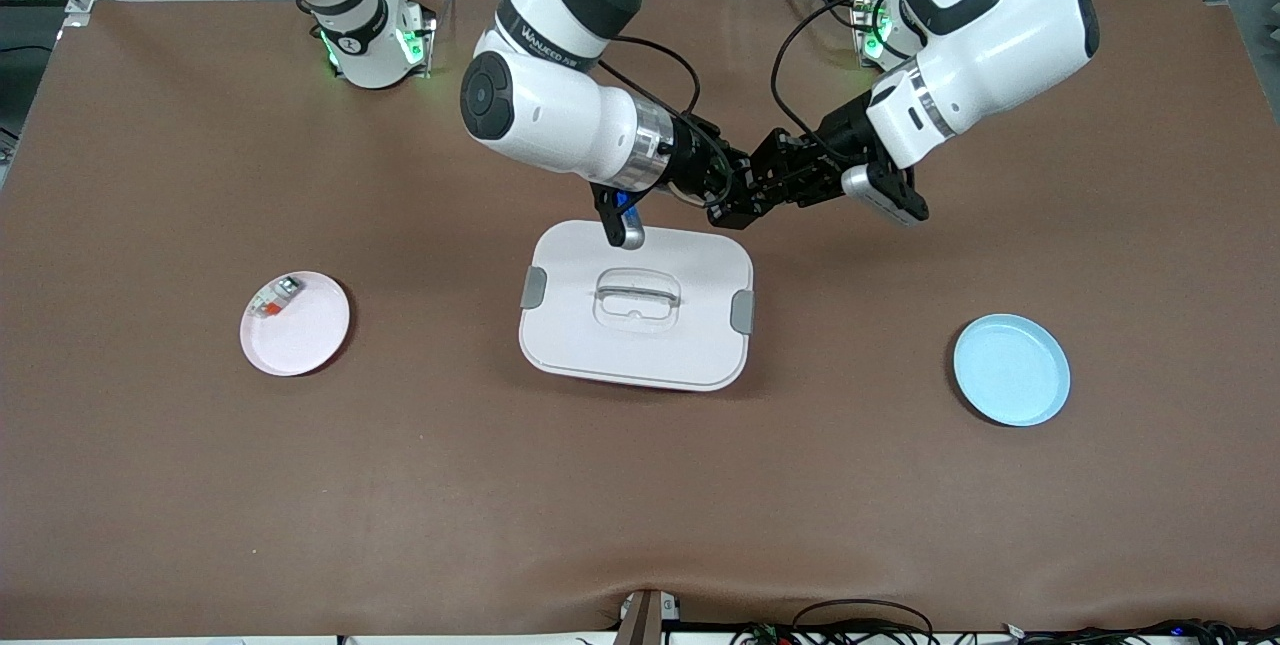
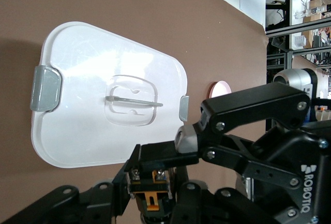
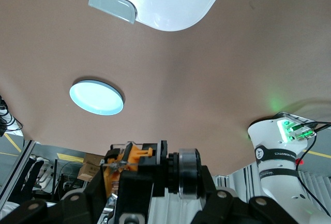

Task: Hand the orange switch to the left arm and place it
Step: 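Grasp the switch with the left gripper and open the right gripper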

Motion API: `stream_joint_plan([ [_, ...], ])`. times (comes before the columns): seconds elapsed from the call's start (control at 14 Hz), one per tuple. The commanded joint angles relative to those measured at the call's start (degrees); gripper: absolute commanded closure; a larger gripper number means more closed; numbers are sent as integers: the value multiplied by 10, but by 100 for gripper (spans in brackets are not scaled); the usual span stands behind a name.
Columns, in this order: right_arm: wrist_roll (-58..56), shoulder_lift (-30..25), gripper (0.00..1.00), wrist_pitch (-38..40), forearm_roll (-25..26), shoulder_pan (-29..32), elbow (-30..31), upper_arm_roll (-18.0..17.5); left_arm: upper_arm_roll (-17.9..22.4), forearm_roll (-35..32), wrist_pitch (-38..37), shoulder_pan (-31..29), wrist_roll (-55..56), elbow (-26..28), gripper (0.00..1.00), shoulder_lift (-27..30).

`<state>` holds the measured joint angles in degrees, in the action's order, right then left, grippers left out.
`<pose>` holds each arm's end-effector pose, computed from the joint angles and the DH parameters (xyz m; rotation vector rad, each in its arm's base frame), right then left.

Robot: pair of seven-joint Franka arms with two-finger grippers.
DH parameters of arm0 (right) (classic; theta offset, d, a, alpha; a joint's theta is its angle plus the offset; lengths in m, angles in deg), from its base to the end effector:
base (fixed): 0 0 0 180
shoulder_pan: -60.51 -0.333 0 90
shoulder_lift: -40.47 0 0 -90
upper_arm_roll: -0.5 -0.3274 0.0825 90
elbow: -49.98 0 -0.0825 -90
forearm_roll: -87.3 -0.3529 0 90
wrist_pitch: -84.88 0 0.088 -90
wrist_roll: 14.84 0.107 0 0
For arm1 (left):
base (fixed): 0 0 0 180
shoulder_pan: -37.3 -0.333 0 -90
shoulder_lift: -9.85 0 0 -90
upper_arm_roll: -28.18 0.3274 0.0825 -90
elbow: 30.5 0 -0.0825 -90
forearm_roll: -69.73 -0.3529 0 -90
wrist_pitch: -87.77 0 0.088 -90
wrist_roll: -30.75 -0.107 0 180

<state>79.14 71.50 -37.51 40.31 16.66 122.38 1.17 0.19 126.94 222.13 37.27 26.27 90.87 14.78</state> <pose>0.5040 0.5194 0.5099 -2.0230 1.4190 0.7644 0.4578 -0.2644 0.5085 2.3314 0.0551 0.1520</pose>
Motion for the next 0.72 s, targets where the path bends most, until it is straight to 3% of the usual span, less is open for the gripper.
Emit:
stream_joint_plan([
  [0.0,10,5,83,9,-11,-2,-19,2,-4,0,3,-2,-12,-3,100,-12],
  [0.21,9,5,74,12,-11,-1,-19,2,-3,-3,-2,-8,-6,-19,100,-11],
  [0.29,9,4,61,13,-11,-1,-19,2,-2,-6,-2,-8,-6,-23,100,-12],
  [0.43,10,3,13,14,-12,1,-20,2,0,-8,-2,-10,-6,-26,100,-12],
  [0.5,10,3,0,15,-12,2,-19,2,1,-8,-2,-10,-6,-26,100,-12],
  [0.64,9,2,0,15,-12,4,-19,2,1,-19,-2,-26,-7,-26,100,-9],
])
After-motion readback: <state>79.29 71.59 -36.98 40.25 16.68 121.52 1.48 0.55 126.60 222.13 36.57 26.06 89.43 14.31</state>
